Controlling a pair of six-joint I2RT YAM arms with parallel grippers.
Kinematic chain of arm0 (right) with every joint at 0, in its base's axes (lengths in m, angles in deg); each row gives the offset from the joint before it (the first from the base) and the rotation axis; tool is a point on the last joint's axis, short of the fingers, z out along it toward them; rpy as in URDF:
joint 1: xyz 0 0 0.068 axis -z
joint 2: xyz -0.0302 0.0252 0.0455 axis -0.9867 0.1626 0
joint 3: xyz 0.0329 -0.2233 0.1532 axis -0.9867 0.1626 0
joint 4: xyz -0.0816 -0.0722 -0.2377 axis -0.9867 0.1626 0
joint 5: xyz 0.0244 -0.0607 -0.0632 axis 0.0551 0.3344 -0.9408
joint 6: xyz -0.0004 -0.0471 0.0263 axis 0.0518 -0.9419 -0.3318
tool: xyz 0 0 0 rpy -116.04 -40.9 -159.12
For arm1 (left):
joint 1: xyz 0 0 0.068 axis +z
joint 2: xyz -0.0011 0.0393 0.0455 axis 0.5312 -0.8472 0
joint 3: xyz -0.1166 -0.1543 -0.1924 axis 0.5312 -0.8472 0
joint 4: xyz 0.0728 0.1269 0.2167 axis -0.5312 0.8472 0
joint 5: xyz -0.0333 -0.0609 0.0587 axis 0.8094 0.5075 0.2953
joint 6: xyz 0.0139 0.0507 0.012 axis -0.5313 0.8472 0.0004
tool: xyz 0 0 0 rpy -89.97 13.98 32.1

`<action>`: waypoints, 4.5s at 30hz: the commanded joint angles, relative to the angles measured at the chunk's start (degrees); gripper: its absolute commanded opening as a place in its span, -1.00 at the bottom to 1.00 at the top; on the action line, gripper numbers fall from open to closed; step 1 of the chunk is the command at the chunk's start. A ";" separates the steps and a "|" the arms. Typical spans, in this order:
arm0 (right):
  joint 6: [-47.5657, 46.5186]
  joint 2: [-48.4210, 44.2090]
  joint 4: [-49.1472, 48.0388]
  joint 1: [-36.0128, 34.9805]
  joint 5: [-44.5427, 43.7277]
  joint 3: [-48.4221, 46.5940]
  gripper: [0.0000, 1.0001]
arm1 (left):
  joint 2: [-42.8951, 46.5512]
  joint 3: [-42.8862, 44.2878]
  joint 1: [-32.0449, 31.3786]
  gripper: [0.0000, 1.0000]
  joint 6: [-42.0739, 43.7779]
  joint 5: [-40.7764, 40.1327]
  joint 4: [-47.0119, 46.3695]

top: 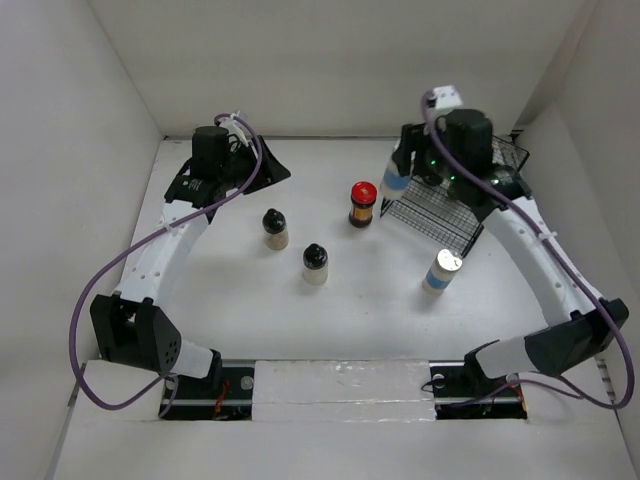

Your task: Organize the condiment bottles

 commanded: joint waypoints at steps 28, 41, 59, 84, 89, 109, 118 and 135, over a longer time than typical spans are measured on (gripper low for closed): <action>-3.17 12.83 -17.30 15.48 -0.58 -1.19 -0.38 | -0.35 1.15 -0.30 0.01 1.70 1.32 -0.77; -0.18 17.05 -14.32 15.47 -0.06 -0.47 0.67 | -0.35 0.62 -0.30 0.01 1.70 1.84 -1.30; 11.30 -18.79 15.28 7.66 -15.25 18.47 -0.13 | -0.35 -1.14 -0.30 0.01 1.18 2.99 -2.36; 13.72 -17.40 12.67 7.48 -16.75 31.88 0.08 | 0.00 0.27 -7.24 0.01 1.53 -0.79 -1.57; 10.99 -19.42 18.73 7.48 -13.14 17.23 -0.23 | 0.00 2.72 -10.48 0.01 2.93 -5.26 -0.25; 0.09 6.75 9.42 28.12 -1.29 -19.37 -0.33 | 0.87 5.28 -17.53 0.06 5.48 -11.25 2.13; 0.09 9.05 4.25 26.99 -1.89 -12.27 -0.33 | 0.35 4.75 -17.53 0.06 4.96 -11.25 1.60; 0.70 16.87 0.27 24.80 -1.45 -4.34 0.39 | -1.85 5.28 -17.53 0.08 4.43 -10.72 1.07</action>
